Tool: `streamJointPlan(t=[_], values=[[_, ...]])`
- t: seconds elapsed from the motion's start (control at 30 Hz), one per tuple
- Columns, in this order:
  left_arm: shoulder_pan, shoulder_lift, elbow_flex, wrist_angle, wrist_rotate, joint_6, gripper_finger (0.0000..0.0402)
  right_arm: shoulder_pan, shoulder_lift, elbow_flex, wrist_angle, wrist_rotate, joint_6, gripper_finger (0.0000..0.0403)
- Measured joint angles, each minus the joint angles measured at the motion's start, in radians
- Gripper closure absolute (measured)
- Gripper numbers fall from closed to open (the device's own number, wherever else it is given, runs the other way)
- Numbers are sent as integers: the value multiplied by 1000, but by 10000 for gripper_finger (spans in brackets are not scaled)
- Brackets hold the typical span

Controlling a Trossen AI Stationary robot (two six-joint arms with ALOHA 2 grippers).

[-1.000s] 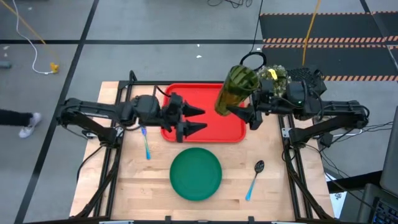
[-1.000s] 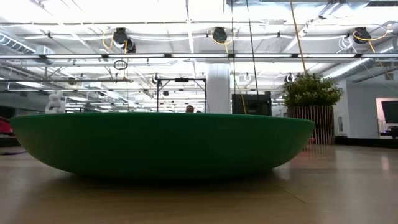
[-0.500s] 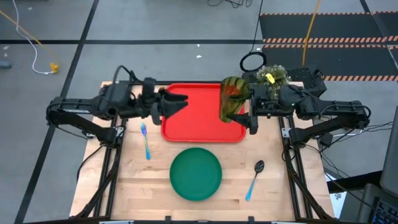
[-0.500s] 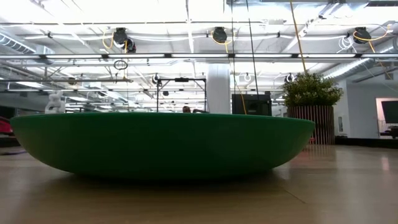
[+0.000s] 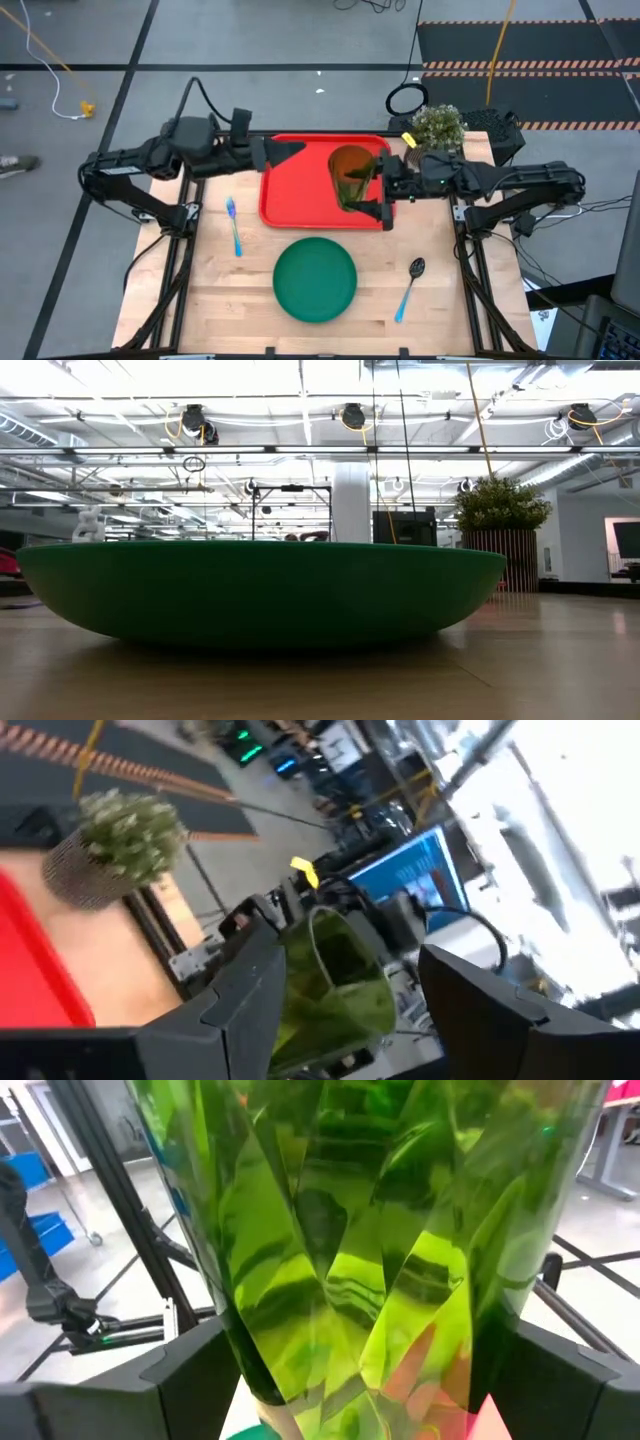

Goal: Pick and place plate/cup/fork/spoon on tray
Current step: Put the green glass on the orange serving tray

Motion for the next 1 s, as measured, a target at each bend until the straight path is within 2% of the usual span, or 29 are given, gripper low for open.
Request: streamJointPlan(t=[0.27,0.4,0.67,1.0], values=[[38,16,27,-245,51,-115,170,0,45,0,-7,81,-56,60],[36,36,25,-368,57,-156,170,-1,67,0,-31,82,-96,60],[32,82,27,-370,67,-156,170,-1,125,0,-114,109,-131,60],[32,151,26,-448,93,-205,170,-1,163,0,-120,107,-130,60]])
